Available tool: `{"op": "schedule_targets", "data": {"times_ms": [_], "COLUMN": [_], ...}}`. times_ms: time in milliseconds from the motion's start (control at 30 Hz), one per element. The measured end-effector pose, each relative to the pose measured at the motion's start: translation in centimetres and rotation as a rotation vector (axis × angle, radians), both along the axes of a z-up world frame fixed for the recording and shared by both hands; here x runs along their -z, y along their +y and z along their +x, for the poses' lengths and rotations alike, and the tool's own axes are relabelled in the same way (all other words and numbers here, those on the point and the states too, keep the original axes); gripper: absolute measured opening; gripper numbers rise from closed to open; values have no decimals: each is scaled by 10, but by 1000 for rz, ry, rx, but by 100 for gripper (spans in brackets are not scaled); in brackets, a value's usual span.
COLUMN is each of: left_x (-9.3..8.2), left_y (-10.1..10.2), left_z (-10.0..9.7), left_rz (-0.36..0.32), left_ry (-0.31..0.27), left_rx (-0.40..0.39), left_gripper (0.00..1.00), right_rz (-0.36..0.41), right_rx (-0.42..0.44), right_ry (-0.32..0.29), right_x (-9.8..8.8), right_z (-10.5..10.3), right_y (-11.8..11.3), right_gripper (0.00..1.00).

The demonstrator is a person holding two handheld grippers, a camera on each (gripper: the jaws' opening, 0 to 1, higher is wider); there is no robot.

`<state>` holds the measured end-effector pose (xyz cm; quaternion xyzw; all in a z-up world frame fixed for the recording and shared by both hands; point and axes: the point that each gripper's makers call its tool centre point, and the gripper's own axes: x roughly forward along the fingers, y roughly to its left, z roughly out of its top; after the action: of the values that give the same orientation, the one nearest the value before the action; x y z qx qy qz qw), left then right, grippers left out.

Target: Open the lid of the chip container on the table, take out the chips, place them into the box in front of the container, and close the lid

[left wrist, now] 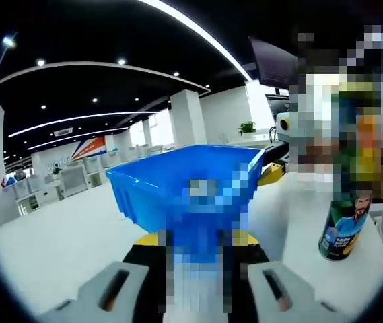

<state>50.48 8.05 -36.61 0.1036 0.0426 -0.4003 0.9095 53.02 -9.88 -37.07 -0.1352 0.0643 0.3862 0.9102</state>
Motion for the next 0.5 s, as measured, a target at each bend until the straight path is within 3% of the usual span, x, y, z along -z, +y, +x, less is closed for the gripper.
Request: {"op": "schedule_targets", "data": {"times_ms": [500], "left_x": [23], "left_y": [2], "left_z": [34], "left_rz": [11], "left_ry": [46], "left_rx": [-18], "left_gripper": [30], "right_rz": [-23], "right_rx": [12], "right_ry": [42], "right_x": [25], "right_z": [29], "right_y": [2], "right_gripper": [34]}}
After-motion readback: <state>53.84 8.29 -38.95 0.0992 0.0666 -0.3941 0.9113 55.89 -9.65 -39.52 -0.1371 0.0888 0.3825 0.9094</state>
